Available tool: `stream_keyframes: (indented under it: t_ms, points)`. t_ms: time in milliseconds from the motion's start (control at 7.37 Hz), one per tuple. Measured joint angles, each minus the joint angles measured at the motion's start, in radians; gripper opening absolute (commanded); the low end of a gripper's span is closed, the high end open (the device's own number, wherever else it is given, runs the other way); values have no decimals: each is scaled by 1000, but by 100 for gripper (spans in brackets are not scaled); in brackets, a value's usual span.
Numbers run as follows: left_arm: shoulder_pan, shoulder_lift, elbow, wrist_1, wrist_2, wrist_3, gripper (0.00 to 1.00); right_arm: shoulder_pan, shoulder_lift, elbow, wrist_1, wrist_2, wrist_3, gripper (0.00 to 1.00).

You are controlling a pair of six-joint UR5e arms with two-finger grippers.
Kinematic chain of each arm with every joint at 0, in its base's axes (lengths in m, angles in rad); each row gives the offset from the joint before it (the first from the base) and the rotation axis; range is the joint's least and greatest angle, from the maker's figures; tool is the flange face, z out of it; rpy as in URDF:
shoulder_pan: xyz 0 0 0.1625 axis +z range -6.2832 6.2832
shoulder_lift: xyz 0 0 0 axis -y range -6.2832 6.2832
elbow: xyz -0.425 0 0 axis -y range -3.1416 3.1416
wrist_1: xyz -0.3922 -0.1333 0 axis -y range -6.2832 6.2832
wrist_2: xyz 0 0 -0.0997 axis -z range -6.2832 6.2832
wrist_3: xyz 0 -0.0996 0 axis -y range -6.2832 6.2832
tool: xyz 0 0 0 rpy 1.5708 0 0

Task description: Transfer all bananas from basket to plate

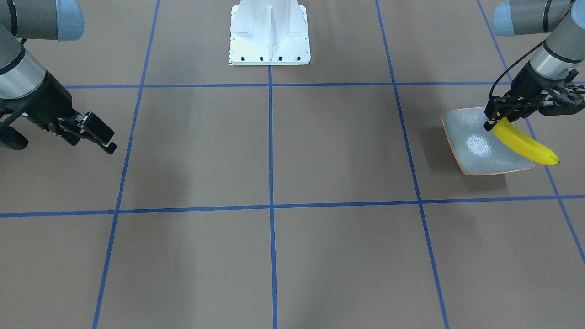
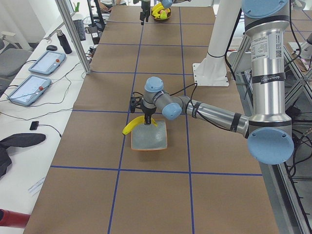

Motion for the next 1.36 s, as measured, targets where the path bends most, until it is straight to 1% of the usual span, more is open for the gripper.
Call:
stream_keyframes:
  t_ms: [272,407,543,815,950,1358]
  points:
    - [32,4,17,53,14,41,0,-1,-7,-2,1,-4,-5,100]
    - [64,8,26,60,18,69,0,-1,-7,-2,2,-5,-6,100]
    - [87,10,37,63,19,137,0,-2,-8,-3,2,-5,-6,100]
    - [97,19,48,63,11,303,0,-2,-6,-3,2,-5,-5,100]
    - [98,28,50,62,8,348,0,-2,-4,-2,2,-5,-3,100]
    - [97,45,61,62,12,398,0,-3,-5,1,2,-5,6,100]
